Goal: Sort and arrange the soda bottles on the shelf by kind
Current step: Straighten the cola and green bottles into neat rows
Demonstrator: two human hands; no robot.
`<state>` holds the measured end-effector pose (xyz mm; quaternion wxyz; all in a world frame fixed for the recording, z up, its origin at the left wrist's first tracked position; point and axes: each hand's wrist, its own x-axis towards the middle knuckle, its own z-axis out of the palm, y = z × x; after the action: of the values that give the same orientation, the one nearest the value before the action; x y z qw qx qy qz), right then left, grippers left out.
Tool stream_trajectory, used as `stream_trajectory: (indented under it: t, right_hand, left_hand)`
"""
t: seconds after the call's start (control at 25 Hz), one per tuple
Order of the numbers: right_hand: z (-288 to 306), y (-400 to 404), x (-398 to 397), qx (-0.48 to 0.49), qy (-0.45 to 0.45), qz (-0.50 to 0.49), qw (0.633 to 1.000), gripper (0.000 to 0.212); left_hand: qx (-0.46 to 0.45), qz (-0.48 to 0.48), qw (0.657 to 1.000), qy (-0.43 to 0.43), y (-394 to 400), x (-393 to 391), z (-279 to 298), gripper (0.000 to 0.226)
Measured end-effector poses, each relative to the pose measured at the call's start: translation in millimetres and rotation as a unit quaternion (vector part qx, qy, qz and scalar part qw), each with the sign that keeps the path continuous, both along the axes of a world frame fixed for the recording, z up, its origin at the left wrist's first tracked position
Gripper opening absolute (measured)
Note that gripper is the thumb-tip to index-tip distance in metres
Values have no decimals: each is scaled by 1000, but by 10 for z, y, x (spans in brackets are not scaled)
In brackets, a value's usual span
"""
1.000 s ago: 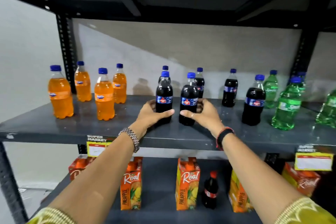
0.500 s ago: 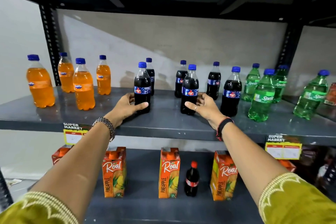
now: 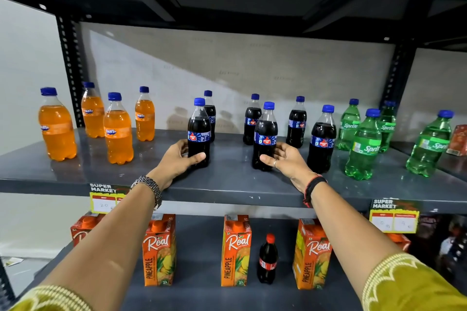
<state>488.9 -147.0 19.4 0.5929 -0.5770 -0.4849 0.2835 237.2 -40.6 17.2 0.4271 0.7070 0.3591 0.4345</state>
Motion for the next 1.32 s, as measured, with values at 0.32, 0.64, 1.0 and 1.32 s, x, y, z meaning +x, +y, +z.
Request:
stream_trajectory:
  t: [0.32,0.64,1.0,1.32]
  right_hand:
    - [20,-25,-55,-11,-33,19,999,56]
    - [38,-42,-92,-24,-56,16,998,58]
    - [-14,32,-64,-15,-61,12,998,56]
    - [29,-73,-41,102,2,-182,978,25]
  left_hand:
    - [-11,-7,1000,0,42,-8,-9,57]
    - [-15,-3,1000,-9,-8,21,12,54]
    - [-8,3,1000,11,45,-14,-25,59]
    - [21,118,979,-162,-65,-65,20,58]
